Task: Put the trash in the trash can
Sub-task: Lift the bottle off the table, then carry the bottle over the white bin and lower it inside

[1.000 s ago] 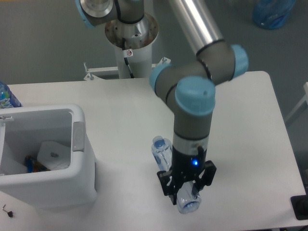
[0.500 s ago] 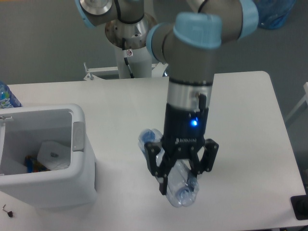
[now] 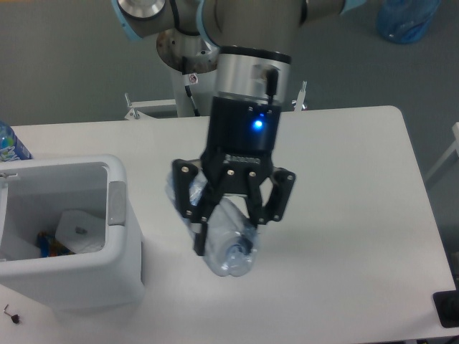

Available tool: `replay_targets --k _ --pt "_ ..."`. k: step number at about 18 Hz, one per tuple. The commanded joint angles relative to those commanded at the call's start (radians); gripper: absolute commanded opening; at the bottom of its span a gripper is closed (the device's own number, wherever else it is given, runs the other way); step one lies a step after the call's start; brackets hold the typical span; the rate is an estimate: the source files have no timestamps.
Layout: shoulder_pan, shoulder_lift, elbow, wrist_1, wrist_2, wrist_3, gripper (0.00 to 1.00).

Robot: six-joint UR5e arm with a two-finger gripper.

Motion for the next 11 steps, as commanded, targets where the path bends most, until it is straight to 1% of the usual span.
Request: replay_targets --k 2,5,11 --pt "-0.035 0.000 -0.002 0.000 0.000 -0.002 0.59" --pt "-0.066 -0.002 -0.008 0.000 0.000 -0.005 0.59" --pt "-0.112 -0.009 -0.014 0.000 0.000 -0.005 0.60"
